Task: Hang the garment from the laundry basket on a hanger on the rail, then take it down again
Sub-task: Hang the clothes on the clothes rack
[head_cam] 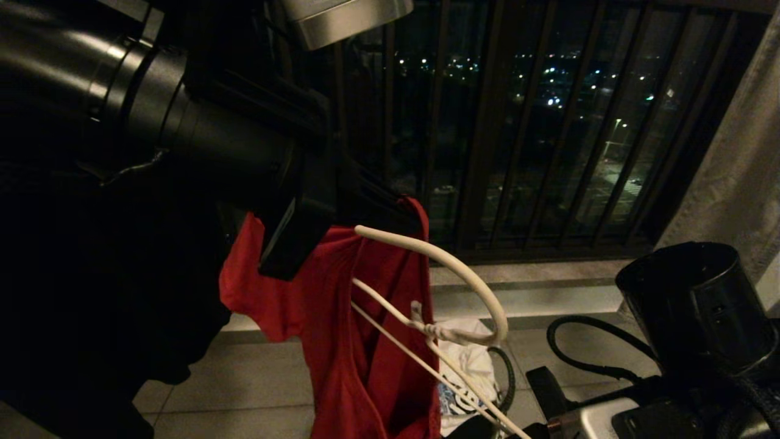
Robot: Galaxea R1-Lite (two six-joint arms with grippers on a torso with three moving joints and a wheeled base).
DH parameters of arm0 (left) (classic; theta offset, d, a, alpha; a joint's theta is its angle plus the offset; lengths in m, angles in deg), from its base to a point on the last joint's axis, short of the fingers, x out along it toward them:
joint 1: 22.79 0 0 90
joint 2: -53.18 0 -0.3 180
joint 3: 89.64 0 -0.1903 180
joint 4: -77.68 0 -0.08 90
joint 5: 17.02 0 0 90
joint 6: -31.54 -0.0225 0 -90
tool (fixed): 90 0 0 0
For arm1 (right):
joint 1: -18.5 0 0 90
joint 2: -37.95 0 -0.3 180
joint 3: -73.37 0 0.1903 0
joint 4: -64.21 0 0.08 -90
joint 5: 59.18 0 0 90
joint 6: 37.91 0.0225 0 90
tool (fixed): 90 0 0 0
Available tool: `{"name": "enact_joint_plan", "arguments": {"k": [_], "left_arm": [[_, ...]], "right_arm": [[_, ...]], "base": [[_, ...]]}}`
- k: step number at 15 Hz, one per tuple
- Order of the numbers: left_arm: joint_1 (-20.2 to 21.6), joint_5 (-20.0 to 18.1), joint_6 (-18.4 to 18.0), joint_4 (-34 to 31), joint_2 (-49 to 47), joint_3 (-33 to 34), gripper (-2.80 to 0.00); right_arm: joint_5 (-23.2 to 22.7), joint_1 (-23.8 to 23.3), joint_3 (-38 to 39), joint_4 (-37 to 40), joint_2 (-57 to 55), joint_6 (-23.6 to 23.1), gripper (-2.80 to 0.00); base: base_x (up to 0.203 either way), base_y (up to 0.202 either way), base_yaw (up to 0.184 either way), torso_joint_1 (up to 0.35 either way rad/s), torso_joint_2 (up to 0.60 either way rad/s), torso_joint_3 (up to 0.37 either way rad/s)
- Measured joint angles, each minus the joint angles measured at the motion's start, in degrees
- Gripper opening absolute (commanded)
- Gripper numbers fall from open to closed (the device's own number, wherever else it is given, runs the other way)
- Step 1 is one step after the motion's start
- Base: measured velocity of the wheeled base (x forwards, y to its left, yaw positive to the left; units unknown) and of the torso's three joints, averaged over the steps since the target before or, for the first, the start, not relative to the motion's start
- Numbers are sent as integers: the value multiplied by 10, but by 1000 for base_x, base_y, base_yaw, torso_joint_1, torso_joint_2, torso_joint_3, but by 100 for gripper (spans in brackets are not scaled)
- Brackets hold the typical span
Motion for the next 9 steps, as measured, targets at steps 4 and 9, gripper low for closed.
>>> {"name": "enact_joint_plan", "arguments": {"k": [4,9], "left_arm": [[-25,41,23,2,6,7,-280],[-57,89,45,3,5,6,-280]], "right_arm": [[-1,-16,-7,0,-7,0,-280],[-3,-20,-7,0,-8,0,-280]], "base": [[0,0,0,0,0,0],[0,0,0,0,0,0]]}}
